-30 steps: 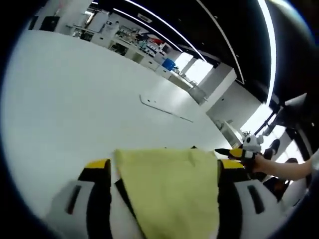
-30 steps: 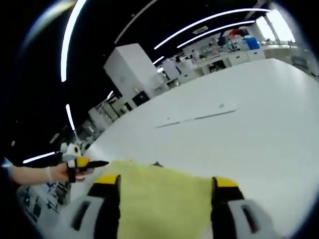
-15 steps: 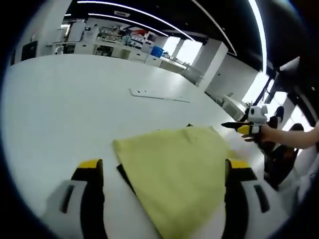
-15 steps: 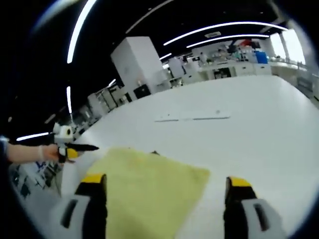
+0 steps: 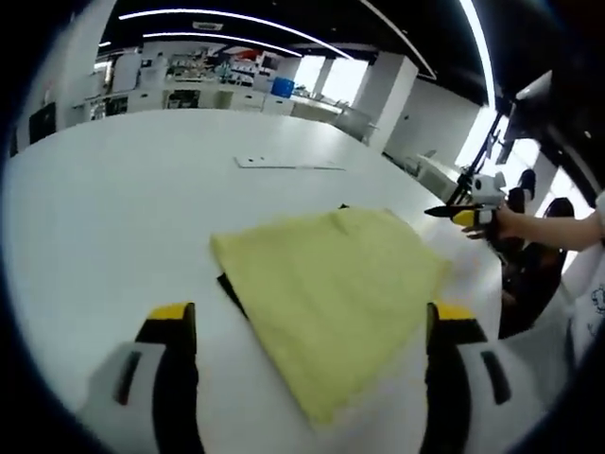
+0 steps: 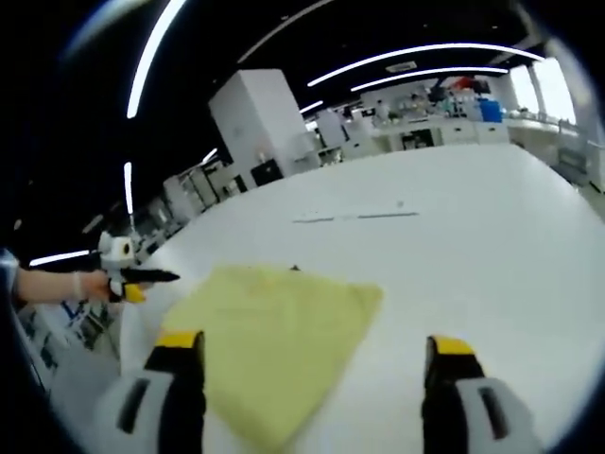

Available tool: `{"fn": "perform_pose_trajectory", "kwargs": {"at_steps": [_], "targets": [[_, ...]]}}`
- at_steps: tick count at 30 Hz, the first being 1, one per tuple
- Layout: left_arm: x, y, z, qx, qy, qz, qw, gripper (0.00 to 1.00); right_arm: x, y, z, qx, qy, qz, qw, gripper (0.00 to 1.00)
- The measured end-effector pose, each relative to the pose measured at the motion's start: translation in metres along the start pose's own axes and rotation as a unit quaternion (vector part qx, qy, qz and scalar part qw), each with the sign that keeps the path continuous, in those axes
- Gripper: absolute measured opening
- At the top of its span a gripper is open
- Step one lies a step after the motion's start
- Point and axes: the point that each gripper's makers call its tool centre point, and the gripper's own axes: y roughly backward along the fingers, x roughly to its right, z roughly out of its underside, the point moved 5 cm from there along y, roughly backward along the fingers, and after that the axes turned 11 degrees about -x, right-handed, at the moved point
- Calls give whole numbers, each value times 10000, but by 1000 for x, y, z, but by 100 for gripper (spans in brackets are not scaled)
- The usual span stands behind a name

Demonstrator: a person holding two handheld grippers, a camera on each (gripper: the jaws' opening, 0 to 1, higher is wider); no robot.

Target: Fold the garment on the visible template until the final outline fits inside the template.

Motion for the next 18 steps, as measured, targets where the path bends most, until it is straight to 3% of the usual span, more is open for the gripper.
{"fn": "perform_pose_trajectory", "kwargs": {"at_steps": [5,11,18], "targets": [[5,10,16,-28,53,-42,10000,94,-7,9,15,-63,57,-44,10000,89],[-2,21,30,-91,84,-110,9999,91,-9,15,30,-50,11,-95,9999,87],[3,26,43,-83,84,-116,9999,85,-15,23,45,-159,134,-60,9998,83]]}}
